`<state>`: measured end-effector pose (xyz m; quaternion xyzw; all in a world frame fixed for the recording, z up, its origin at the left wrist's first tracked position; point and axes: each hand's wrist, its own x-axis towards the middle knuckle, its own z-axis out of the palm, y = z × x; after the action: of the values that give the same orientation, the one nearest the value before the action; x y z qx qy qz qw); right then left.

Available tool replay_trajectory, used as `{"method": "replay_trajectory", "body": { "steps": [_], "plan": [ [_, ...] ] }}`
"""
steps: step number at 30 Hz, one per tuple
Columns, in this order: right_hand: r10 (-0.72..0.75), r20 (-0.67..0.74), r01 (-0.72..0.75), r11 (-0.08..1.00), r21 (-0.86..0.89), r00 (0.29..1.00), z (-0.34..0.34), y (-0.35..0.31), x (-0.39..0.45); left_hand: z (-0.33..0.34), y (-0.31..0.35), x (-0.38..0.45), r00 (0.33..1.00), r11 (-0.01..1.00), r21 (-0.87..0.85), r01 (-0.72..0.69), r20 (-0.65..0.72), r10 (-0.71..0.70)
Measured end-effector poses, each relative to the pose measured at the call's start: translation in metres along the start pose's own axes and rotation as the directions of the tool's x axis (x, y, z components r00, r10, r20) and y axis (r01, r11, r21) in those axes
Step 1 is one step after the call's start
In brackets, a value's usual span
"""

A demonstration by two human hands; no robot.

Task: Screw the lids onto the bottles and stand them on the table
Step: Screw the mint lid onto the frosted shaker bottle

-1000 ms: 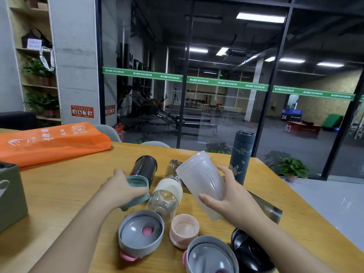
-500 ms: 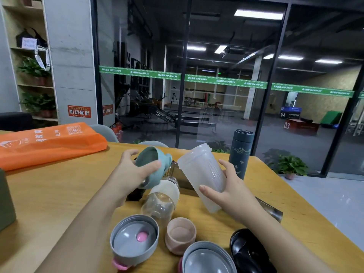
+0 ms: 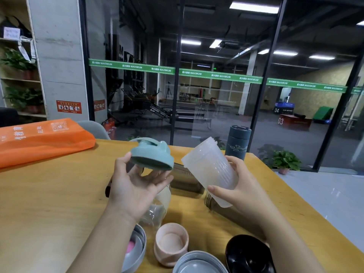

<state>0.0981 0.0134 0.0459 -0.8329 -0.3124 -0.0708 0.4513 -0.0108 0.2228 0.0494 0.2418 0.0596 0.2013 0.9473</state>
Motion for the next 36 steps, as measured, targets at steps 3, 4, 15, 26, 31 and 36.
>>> {"method": "replay_trajectory", "body": {
  "steps": [3,4,15,26,31,36],
  "plan": [
    [-0.035,-0.020,0.033,0.996,-0.087,0.999,-0.003,0.006,-0.001,-0.003,-0.005,0.002,0.999,0.999,-0.010,0.039,0.014,-0.039],
    [-0.054,-0.028,0.051,0.992,-0.119,0.998,-0.003,0.007,-0.002,-0.005,-0.005,0.004,0.999,0.999,0.003,0.051,0.011,-0.051],
    [-0.178,-0.051,0.160,0.957,-0.243,0.983,-0.008,0.012,-0.018,-0.010,-0.016,0.002,0.991,0.994,0.105,-0.001,0.133,-0.013],
    [-0.228,0.001,0.221,0.943,-0.248,0.974,-0.006,0.017,-0.021,-0.003,-0.043,-0.015,0.982,0.928,0.327,-0.179,0.111,0.150],
    [-0.275,0.016,0.271,0.931,-0.245,0.961,-0.003,0.017,-0.020,-0.003,-0.058,-0.016,0.975,0.897,0.388,-0.213,0.151,0.166],
    [-0.286,0.045,0.288,0.925,-0.249,0.957,0.000,0.017,-0.020,-0.007,-0.062,-0.015,0.977,0.888,0.412,-0.203,0.143,0.158]
  ]
}}
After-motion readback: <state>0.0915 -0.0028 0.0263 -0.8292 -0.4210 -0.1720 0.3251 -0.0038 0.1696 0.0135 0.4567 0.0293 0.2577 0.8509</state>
